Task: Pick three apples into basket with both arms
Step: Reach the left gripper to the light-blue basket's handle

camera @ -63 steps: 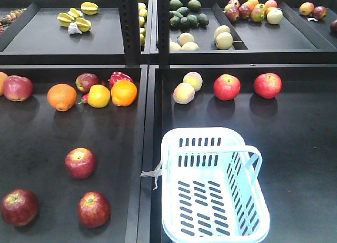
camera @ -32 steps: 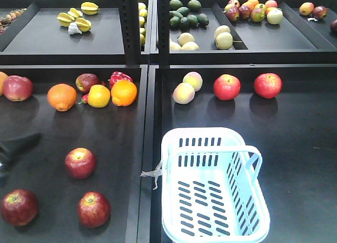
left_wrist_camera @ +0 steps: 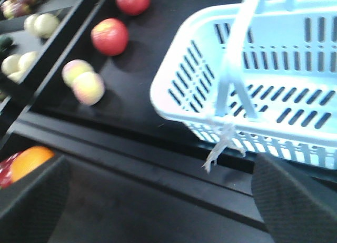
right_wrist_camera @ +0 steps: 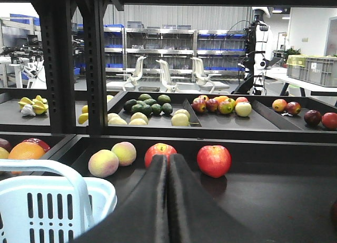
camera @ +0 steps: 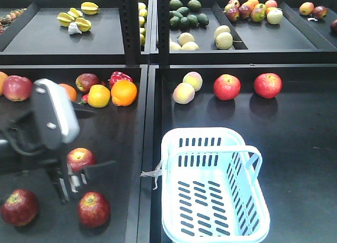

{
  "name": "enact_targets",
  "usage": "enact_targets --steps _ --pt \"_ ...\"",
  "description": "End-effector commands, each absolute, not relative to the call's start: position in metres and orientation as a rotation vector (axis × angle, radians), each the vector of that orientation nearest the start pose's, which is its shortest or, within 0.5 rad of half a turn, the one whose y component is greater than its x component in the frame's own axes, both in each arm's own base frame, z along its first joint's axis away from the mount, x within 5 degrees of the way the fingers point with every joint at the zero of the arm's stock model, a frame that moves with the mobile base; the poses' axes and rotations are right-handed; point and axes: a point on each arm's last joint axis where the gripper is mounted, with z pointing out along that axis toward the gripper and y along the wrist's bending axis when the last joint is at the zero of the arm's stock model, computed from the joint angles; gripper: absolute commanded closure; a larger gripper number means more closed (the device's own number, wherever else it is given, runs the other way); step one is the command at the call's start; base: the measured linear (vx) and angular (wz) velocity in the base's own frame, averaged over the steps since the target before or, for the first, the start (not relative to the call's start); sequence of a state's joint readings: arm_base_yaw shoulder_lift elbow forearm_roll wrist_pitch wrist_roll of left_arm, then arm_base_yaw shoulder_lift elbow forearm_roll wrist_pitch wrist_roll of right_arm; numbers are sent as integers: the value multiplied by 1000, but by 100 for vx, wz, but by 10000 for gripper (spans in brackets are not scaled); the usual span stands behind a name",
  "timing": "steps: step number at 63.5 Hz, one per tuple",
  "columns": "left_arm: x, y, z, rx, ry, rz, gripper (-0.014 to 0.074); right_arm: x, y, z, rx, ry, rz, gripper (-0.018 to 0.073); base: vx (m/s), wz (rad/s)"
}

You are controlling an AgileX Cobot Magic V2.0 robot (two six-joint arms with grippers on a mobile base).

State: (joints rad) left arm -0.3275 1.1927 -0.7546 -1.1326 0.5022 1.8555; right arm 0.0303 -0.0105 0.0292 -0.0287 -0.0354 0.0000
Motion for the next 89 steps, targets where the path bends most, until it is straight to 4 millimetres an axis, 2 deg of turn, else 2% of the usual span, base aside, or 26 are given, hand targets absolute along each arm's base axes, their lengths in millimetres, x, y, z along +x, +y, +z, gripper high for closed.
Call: enact_targets --steps 1,11,20,37,58,75,89 --pt "223 -130 297 1301 1560 -211 -64 56 2 210 -49 1403 -5 568 0 0" --pt "230 -150 279 1362 1544 -232 -62 56 2 210 -49 1403 -5 568 0 0" --pt "241 -165 271 1390 1560 -250 -62 56 2 210 -49 1403 -5 568 0 0" --pt "264 -189 274 1436 1513 -337 -52 56 2 210 -49 1403 -5 568 0 0" --pt "265 -222 264 1503 1483 -364 -44 56 2 210 -49 1403 -5 568 0 0" --pt "273 -248 264 1519 1452 -348 -31 56 2 210 -49 1403 -5 568 0 0" --pt "281 -270 255 1530 1449 -317 -14 56 2 210 -49 1403 -5 568 0 0"
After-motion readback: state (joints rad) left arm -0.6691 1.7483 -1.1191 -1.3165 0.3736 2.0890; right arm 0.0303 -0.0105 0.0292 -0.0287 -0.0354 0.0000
